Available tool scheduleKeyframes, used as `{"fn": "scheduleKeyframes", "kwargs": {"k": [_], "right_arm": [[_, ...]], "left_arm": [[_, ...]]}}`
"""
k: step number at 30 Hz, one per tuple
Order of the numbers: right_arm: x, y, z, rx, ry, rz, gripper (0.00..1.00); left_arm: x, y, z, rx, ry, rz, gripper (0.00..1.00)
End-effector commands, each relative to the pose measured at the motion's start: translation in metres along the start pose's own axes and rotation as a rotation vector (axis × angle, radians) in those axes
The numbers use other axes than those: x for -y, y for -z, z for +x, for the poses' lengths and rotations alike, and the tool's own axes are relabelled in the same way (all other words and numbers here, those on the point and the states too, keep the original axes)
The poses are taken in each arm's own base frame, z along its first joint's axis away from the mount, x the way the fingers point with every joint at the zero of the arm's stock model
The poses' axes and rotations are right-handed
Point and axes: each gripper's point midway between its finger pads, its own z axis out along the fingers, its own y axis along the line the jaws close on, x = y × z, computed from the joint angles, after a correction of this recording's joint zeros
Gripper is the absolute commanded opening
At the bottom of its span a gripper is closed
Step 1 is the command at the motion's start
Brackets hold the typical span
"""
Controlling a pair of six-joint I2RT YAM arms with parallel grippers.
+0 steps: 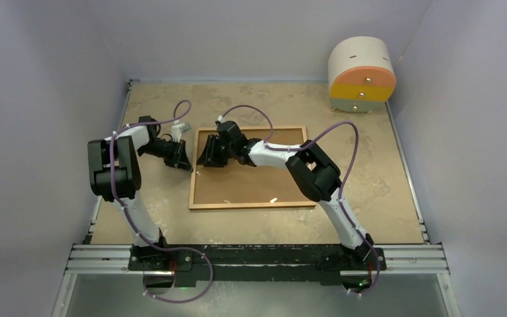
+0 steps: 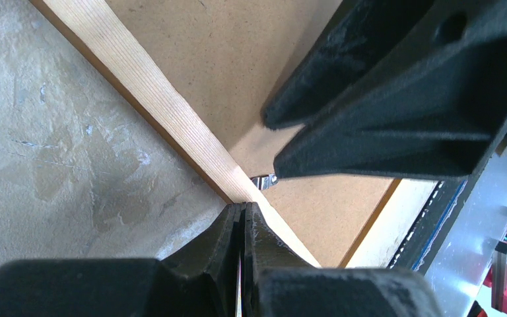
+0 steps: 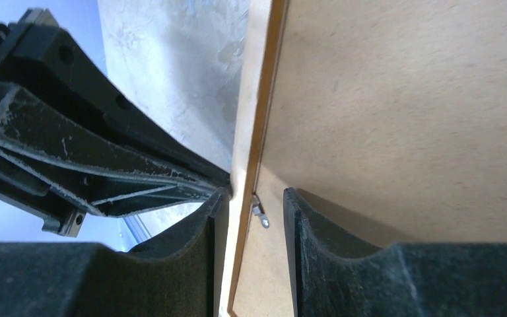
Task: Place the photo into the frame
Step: Install the photo frame at the center of the board.
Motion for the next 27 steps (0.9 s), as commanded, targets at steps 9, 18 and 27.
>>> {"fn": "scheduleKeyframes", "kwargs": {"k": [9,18,27], "right_arm": [[-0.022,-0.009,0.032,-0.115,0.066,-0.072,0.37],[-0.026,-0.005,0.037,-0.155,0.067,-0.086,0.36],[-0.039,0.048,-0.035,0.005,0.114,-0.078,0.44]], "left_arm": [[0.0,0.003,-0.003,0.005,-0.048,-0.017,0.01],[0.001,0.003,-0.003,0.004,-0.05,-0.017,0.0],[0.006,0.014,-0.011,0.028,-0.054,-0.041,0.09]]}}
